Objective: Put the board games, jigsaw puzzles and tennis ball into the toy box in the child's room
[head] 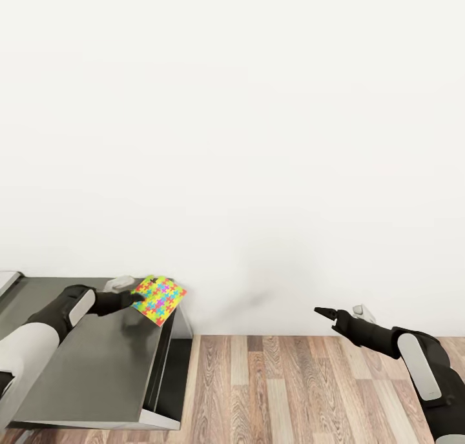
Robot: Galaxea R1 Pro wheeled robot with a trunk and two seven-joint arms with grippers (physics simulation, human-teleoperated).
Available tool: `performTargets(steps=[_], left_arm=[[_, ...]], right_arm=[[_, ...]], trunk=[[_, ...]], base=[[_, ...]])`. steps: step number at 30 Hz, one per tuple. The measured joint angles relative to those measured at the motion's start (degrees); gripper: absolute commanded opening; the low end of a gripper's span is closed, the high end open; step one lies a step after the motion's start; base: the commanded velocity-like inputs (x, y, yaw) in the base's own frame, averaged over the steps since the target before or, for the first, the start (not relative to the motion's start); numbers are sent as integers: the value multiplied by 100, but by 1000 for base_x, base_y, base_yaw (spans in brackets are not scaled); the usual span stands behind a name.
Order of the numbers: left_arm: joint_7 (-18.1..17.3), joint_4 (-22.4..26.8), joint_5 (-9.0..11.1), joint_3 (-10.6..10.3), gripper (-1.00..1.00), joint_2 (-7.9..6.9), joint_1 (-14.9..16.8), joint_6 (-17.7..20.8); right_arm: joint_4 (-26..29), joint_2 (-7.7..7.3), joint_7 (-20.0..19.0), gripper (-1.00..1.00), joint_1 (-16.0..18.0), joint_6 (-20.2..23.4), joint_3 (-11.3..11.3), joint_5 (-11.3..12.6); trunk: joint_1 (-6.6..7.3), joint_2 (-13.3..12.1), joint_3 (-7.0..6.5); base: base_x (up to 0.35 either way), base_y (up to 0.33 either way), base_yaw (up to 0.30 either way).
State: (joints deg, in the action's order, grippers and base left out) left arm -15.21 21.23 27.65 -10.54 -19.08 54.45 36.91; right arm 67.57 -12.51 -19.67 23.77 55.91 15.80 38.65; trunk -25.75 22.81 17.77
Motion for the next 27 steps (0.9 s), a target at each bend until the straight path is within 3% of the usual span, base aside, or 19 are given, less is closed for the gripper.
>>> performTargets(steps=[5, 7, 8, 15, 22, 27], left_arm=[[-730, 1, 15, 7, 100, -336, 0, 106], [-1132, 1, -6, 7, 100, -442, 0, 147], [-1539, 1, -25, 5, 100, -540, 0, 168], [-2851, 6, -41, -26, 100, -859, 0, 288], [-4419, 13, -58, -41, 100, -1203, -1, 462], [-4919, 11, -61, -45, 100, -1343, -2, 474]], right_arm=[[0, 2, 0, 100, 0, 0, -1, 0], [0, 2, 0, 100, 0, 0, -2, 1], [0, 4, 0, 100, 0, 0, -3, 2], [0, 25, 0, 100, 0, 0, -8, 0], [0, 28, 1, 100, 0, 0, -9, 3], [0, 28, 2, 100, 0, 0, -9, 0]], trunk=[[0, 0, 0], [0, 0, 0], [0, 0, 0], [0, 0, 0], [0, 0, 0], [0, 0, 0]], base=[[0, 0, 0], [0, 0, 0], [0, 0, 0], [0, 0, 0], [0, 0, 0], [0, 0, 0]])
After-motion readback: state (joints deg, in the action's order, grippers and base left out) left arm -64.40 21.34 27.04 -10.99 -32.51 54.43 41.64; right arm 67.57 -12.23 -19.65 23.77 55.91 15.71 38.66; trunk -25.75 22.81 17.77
